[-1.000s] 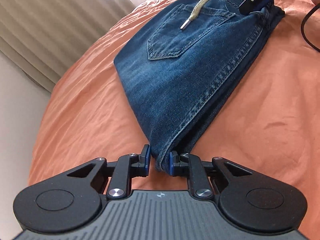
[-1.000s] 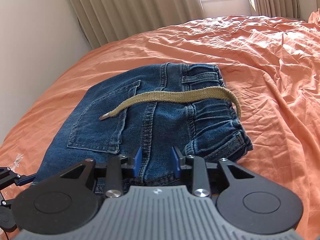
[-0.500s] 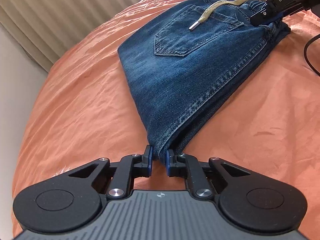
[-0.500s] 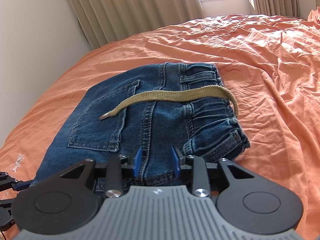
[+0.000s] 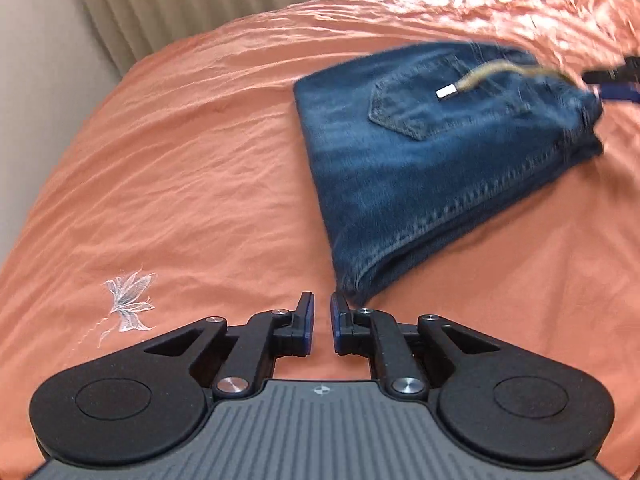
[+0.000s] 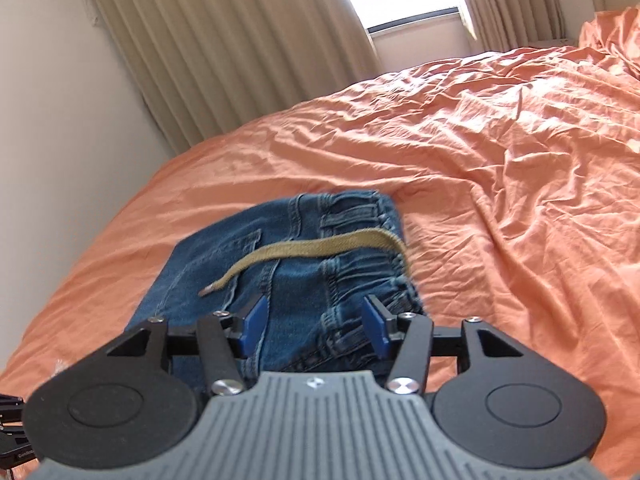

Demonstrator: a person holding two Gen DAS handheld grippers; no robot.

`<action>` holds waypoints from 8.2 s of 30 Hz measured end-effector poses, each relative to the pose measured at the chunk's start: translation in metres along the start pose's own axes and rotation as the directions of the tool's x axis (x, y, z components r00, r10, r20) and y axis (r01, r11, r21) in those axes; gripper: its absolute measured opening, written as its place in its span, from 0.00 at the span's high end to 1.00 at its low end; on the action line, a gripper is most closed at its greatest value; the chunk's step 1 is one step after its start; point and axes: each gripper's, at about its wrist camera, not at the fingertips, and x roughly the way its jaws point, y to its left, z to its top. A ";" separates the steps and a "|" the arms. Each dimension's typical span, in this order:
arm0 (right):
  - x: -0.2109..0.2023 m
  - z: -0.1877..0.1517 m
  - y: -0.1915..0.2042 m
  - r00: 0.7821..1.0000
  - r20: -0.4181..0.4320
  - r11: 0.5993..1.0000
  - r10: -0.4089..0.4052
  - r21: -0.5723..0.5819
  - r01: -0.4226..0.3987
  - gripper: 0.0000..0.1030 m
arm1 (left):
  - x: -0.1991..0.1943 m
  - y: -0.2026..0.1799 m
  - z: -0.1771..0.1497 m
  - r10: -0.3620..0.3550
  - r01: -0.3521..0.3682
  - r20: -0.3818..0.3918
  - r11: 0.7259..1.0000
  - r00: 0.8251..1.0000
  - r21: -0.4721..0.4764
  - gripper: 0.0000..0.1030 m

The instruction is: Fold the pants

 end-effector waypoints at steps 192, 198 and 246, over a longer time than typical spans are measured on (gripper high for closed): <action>-0.110 -0.150 0.313 0.997 0.073 0.900 0.002 -0.434 0.030 0.21 | -0.149 0.062 -0.065 0.150 -0.039 0.282 0.931 0.948 -0.363 0.04; -0.115 -0.149 0.312 0.997 0.079 0.904 -0.002 -0.426 0.036 0.21 | -0.152 0.056 -0.061 0.157 -0.051 0.288 0.937 0.945 -0.346 0.04; -0.136 -0.145 0.314 0.994 0.103 0.909 0.036 -0.418 0.011 0.21 | -0.160 0.048 -0.057 0.179 -0.077 0.294 0.942 0.939 -0.327 0.04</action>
